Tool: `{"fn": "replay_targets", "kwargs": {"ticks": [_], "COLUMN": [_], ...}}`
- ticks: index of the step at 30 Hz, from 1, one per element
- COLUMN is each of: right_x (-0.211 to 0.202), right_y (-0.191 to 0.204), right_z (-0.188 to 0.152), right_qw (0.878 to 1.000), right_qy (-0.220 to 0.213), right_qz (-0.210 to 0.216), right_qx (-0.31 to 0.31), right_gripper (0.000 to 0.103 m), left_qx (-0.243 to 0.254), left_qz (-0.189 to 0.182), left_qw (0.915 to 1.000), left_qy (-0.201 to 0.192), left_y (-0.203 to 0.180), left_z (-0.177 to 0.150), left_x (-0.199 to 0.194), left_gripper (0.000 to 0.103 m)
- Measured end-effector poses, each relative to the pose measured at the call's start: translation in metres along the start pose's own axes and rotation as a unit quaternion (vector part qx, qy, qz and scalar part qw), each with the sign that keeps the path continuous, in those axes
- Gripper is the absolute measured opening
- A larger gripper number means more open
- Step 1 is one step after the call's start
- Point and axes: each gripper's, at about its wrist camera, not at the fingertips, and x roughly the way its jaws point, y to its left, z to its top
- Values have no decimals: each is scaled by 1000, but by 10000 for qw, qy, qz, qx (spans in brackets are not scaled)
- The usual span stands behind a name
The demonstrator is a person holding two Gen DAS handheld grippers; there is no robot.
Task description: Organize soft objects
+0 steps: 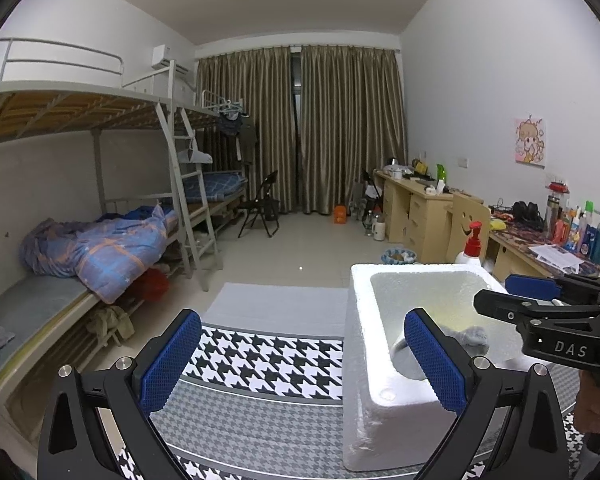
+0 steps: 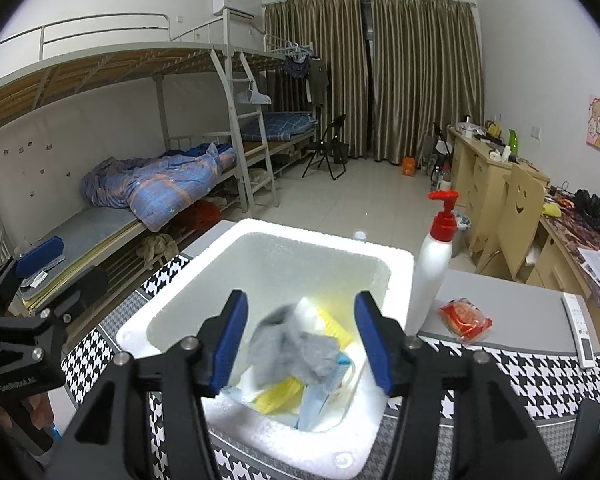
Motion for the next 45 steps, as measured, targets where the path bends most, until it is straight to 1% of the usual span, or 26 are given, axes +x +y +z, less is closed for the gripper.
{"fn": "replay_targets", "kwargs": {"ticks": [4, 8, 10, 14, 18, 40, 45], "right_x": [-14, -29, -38, -51, -61, -110, -119], "right_y": [2, 1, -1, -3, -4, -4, -4], "right_z": [-4, -6, -8, -9, -12, -36, -43], "right_qw": [9999, 9996, 9993, 9986, 9978, 9940, 9929], "right_qy": [-132, -282, -349, -509, -640, -1033, -1108], "right_qz": [-66, -66, -50, -108, -114, -360, -403], "right_qx": [-56, -15, 85, 125, 143, 76, 133], "right_gripper": [64, 74, 76, 84, 88, 89, 89], "left_qx": [-50, 14, 32, 109, 128, 292, 304], "left_qz": [-59, -76, -106, -167, -189, -406, -534], "left_qw": [10000, 10000, 9999, 9997, 9995, 9975, 9968], "left_qy": [1, -52, -83, -143, -233, -493, -508], "left_y": [-2, -8, -11, -17, -21, -39, -40], "left_z": [1, 4, 5, 6, 8, 2, -3], "left_x": [-3, -9, -13, -22, -32, -75, -83], "left_gripper": [102, 102, 102, 102, 102, 102, 102]}}
